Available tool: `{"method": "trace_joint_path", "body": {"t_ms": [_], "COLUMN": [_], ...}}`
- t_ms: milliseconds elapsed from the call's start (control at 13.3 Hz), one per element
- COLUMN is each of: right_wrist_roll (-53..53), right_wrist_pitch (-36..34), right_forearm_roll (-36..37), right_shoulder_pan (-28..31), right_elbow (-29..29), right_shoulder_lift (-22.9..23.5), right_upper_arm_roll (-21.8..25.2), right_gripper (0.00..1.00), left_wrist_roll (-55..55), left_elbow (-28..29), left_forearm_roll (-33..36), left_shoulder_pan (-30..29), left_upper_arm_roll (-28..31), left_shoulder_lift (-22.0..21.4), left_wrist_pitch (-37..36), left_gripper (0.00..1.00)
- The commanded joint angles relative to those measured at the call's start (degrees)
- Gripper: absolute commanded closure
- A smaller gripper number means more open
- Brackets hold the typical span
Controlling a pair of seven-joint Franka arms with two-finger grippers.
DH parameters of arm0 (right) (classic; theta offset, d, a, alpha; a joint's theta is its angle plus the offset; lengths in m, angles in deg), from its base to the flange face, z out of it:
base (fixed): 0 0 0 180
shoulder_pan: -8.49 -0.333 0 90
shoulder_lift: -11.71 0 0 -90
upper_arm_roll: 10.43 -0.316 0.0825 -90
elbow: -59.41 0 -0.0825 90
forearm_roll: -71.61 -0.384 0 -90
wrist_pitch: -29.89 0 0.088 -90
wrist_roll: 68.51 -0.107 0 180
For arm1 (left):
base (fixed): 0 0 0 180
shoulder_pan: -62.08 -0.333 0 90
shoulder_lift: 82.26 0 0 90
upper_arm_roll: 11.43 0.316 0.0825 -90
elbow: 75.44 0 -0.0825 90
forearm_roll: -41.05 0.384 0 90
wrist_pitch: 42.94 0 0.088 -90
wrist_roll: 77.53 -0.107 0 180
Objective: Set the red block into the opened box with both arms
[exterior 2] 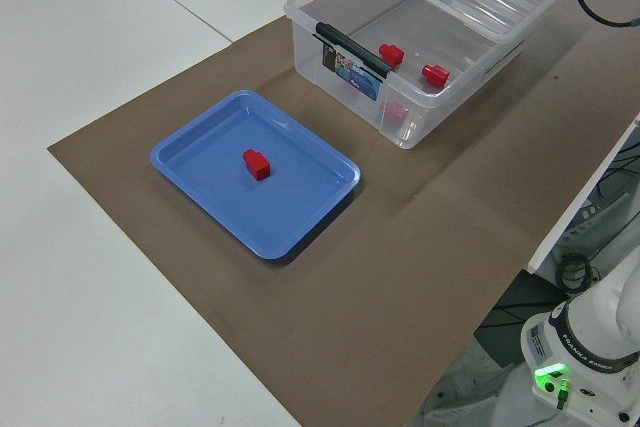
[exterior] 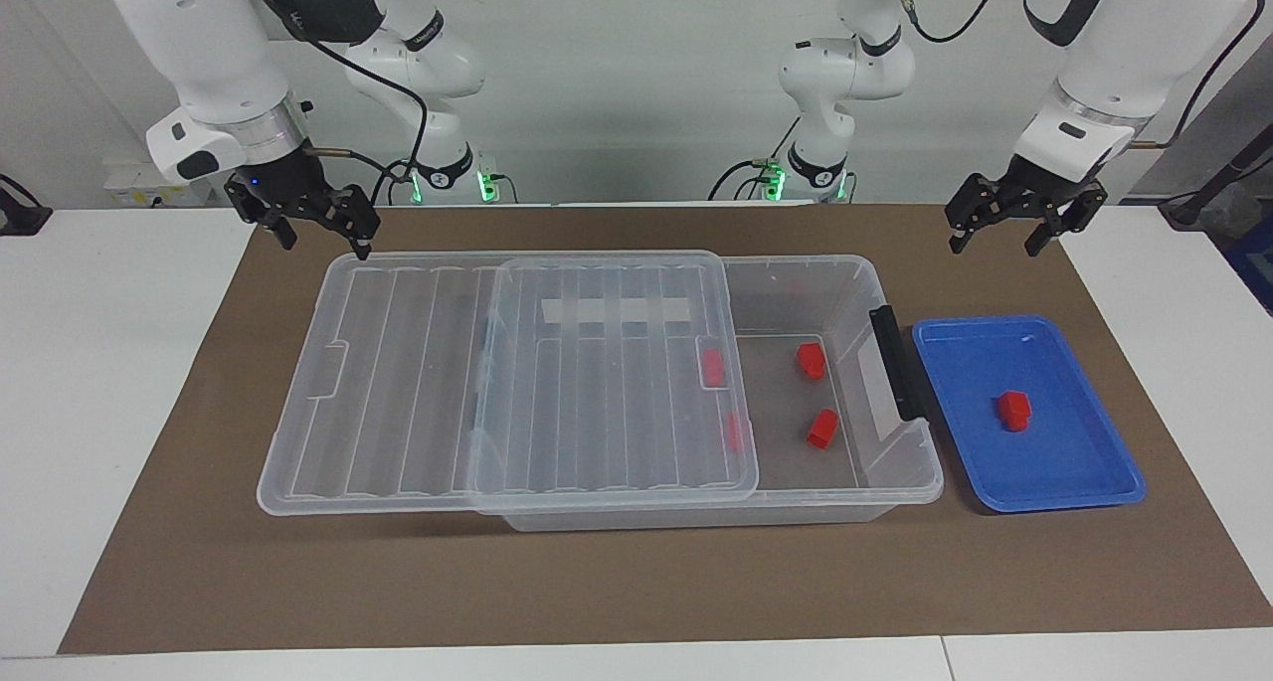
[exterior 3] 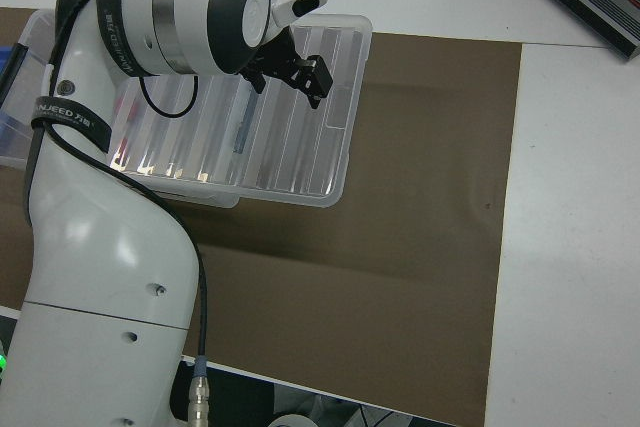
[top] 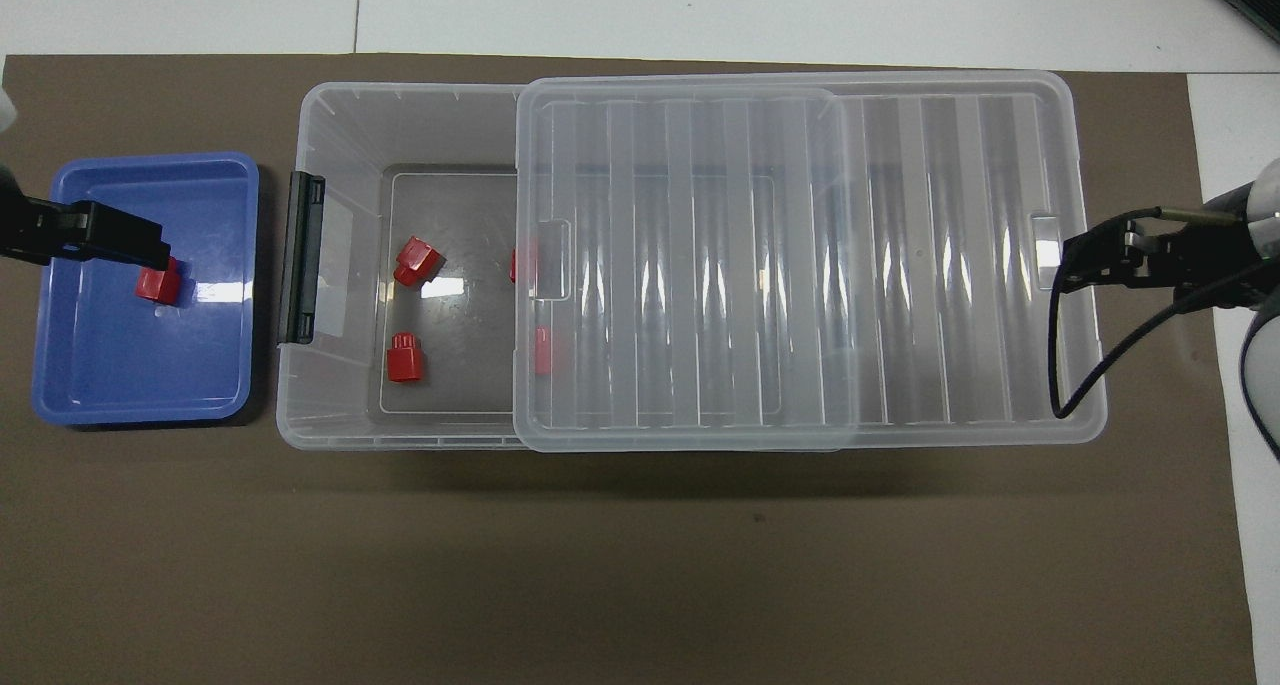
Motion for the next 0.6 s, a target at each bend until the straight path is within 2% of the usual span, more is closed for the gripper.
{"method": "trace_joint_path", "body": {"t_ms": [0, 301, 526], "right_wrist_roll": [-0.33, -0.33, -0.33], "right_wrist_pitch": [0.26, 0.26, 0.26], "right_forearm_roll": [-0.87, -0.87, -0.87], "right_shoulder_pan": [0.47, 0.47, 0.47], "right_elbow": [-1.48, -1.48, -1.48], "right_shoulder_lift": [-1.28, -1.28, -1.28], "right_upper_arm_roll": [-0.25, -0.25, -0.25], "right_gripper": [0.00, 0.00, 0.00], "left_wrist_roll": [0.72, -1.11, -7.26], "left_elbow": [2.94, 5.83, 9.17], "left_forearm_roll": [-0.27, -0.18, -0.18], "left_shoulder_pan": [-2.93, -6.45, -8.56], "left_upper_arm_roll": [0.11, 0.11, 0.11], "left_shoulder_lift": [-2.02, -1.75, -0.27], "left_wrist_pitch": [3.46, 10.51, 15.77], "left_gripper": [0.00, 0.00, 0.00]}}
